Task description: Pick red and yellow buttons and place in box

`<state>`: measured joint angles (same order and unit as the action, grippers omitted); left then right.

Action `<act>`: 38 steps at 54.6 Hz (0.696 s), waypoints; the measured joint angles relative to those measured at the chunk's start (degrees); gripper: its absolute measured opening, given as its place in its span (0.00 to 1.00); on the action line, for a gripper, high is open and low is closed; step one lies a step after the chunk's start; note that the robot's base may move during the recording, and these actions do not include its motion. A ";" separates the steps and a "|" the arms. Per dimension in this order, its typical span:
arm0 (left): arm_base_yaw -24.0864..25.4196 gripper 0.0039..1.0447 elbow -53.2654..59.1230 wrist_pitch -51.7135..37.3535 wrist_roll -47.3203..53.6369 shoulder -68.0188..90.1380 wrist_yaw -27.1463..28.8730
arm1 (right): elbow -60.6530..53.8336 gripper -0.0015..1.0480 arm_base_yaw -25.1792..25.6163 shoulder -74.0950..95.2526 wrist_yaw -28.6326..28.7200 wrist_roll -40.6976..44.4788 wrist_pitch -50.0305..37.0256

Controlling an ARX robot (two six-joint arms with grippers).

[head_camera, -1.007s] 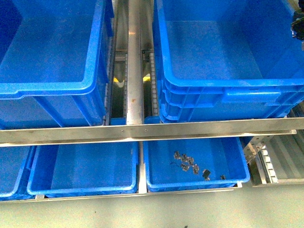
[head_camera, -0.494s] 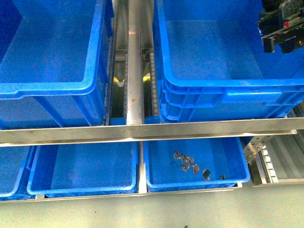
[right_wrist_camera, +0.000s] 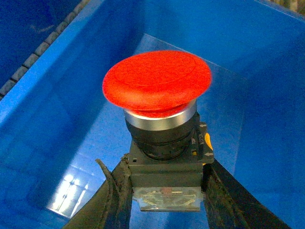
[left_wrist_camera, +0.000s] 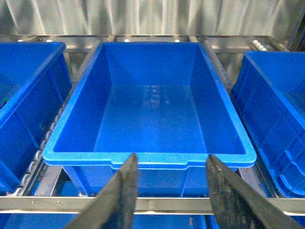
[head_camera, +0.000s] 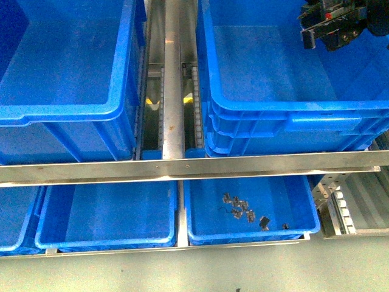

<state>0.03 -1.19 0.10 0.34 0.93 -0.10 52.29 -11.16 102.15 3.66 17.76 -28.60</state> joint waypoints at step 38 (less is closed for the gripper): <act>0.02 0.91 0.00 -0.04 -0.22 -0.09 0.11 | 54.40 0.31 4.00 40.46 -0.26 3.72 26.03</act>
<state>0.05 -1.19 0.05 0.12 0.84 0.01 106.69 -7.16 142.61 3.40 21.47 -2.57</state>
